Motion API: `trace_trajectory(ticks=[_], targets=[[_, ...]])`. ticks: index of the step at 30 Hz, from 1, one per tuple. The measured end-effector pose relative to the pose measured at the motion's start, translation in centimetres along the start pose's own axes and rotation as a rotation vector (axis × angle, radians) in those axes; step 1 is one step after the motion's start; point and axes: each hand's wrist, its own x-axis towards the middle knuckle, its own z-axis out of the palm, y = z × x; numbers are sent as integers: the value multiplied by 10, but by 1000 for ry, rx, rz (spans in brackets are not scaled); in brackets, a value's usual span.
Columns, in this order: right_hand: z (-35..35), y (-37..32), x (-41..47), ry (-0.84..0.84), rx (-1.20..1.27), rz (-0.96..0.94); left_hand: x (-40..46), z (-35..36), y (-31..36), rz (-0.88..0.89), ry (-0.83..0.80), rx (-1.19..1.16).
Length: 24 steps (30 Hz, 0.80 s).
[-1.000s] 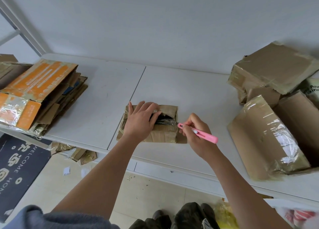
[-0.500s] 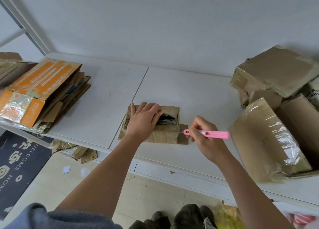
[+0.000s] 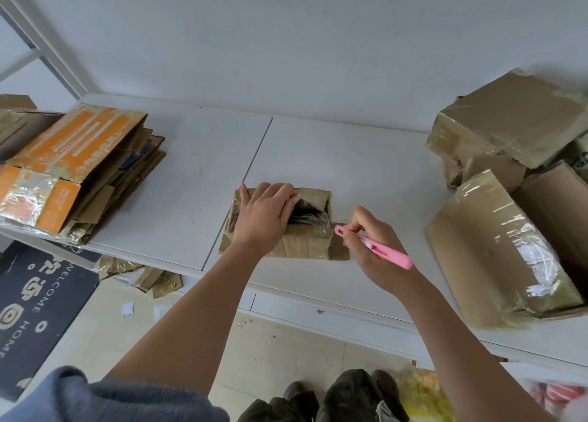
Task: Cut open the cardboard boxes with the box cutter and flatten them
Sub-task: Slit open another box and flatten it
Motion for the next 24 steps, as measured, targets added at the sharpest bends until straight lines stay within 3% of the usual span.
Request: trace_trajectory(ticks=[10, 15, 24], targets=[[-2, -6, -9, 45, 28, -15, 1, 0, 0, -21, -1, -18], [11, -2, -8, 230, 56, -38, 3, 0, 1, -19, 8, -27], [12, -3, -22, 141, 103, -23, 0, -1, 2, -27, 6, -33]])
